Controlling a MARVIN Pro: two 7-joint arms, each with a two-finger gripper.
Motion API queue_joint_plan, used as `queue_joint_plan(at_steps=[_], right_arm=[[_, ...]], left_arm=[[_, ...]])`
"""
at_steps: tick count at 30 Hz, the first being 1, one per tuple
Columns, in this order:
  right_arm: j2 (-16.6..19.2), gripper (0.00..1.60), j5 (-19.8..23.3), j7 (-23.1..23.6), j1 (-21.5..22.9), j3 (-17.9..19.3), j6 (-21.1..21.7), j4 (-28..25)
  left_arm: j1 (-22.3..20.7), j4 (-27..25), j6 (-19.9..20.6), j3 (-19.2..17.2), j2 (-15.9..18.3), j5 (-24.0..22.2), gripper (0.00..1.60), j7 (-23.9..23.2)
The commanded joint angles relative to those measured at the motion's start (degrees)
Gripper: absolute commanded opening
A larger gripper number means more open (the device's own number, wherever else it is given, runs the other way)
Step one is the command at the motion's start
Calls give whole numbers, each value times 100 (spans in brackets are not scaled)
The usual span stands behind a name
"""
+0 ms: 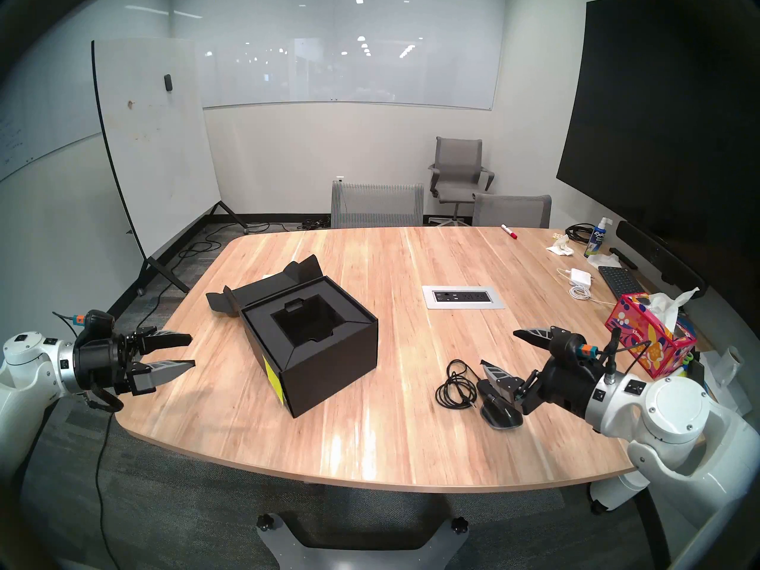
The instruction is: Open the box and place the mouse inside
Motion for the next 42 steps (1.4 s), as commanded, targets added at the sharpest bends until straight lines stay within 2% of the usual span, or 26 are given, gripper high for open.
queue_joint_plan(at_steps=[1, 12, 19, 36, 37, 38, 42], right_arm=[[359, 160, 317, 121, 291, -155, 25, 182], [942, 160, 621, -129, 780, -701, 333, 447], [1315, 160, 1036, -383, 1188, -1096, 642, 686], [1914, 160, 1759, -610, 1851, -1985, 906, 1150], [1934, 160, 1665, -574, 1942, -2059, 1069, 1161], [1951, 160, 1732, -627, 1960, -2143, 912, 1195], [2000, 160, 1811, -659, 2062, -2322, 893, 1269]], left_arm=[[-11, -26, 6, -58, -4, -15, 160, 13], [-15, -24, 5, -54, -4, -13, 160, 10], [-17, -22, 4, -52, -4, -12, 160, 8], [-17, -24, 7, -55, -7, -10, 160, 8], [-17, -24, 7, -55, -7, -10, 160, 8], [-17, -24, 7, -55, -7, -10, 160, 8], [-17, -24, 8, -55, -7, -10, 160, 8]])
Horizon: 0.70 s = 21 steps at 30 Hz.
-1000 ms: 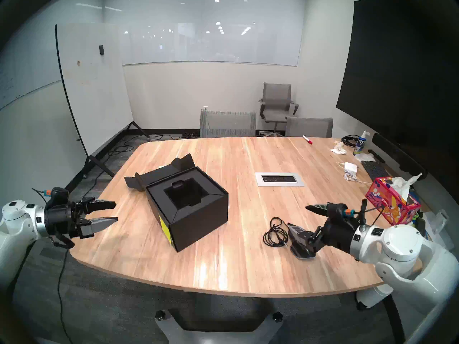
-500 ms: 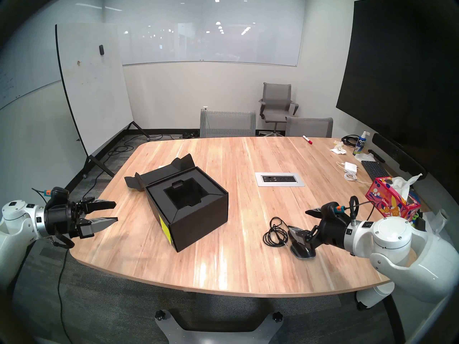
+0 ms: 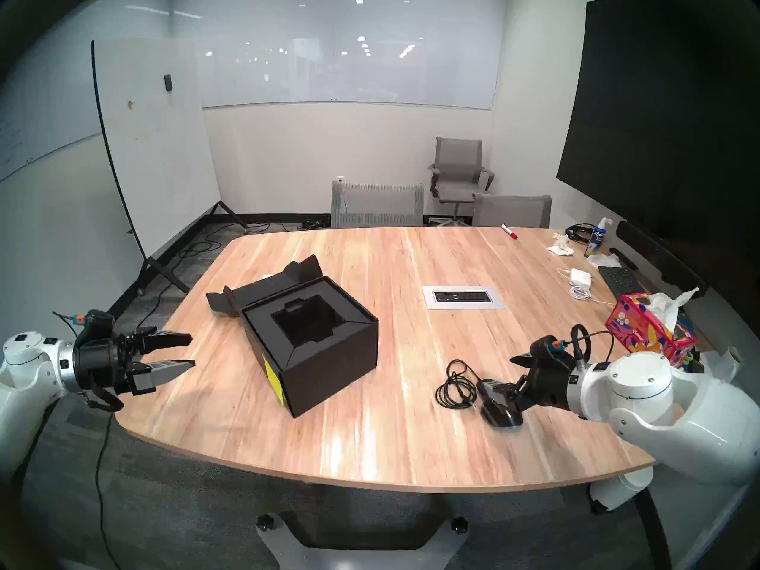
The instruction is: Open the box and place the mouse inside
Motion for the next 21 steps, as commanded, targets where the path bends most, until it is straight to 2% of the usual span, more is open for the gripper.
queue_joint_plan(at_steps=[1, 9, 21], right_arm=[[242, 160, 157, -60, 414, -243, -100, 66], [285, 160, 221, -89, 668, -678, -129, 222], [80, 160, 28, -3, 1188, -1359, -214, 368]], left_arm=[[-7, -25, 9, -57, -8, -16, 160, 15], [-6, -26, 10, -58, -10, -16, 160, 16], [-7, -26, 10, -58, -10, -15, 160, 15]])
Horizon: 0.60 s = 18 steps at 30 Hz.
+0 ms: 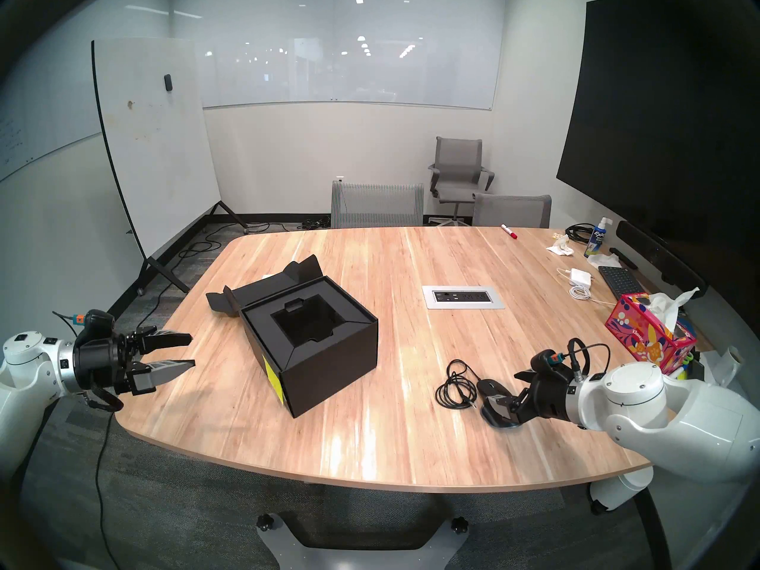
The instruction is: Open the box and place the mouse inside
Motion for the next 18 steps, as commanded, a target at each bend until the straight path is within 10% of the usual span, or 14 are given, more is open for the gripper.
queue_joint_plan(at_steps=[1, 18], right_arm=[[-165, 160, -192, 89, 551, -332, -77, 21], [-807, 160, -820, 237, 1302, -1032, 145, 358]], left_arm=[[-6, -26, 10, -57, -10, -17, 160, 15], [-8, -24, 10, -56, -10, -15, 160, 13]])
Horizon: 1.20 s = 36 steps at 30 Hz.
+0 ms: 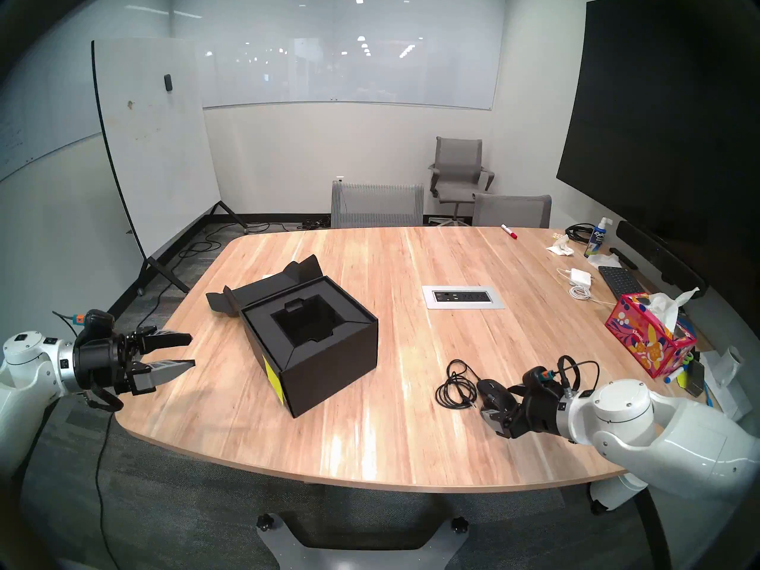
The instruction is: Open the box and place the mouse inside
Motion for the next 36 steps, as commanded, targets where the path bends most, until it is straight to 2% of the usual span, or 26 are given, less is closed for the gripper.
queue_joint_plan(at_steps=[1, 20, 36], right_arm=[[-194, 160, -131, 8, 401, -11, 18, 19], [-376, 160, -214, 234, 437, 7, -40, 294], [-672, 160, -500, 419, 601, -205, -126, 642]], left_arm=[[-6, -24, 10, -55, -10, -17, 160, 15], [-3, -27, 13, -59, -12, -17, 160, 17], [-3, -28, 13, -60, -13, -16, 160, 17]])
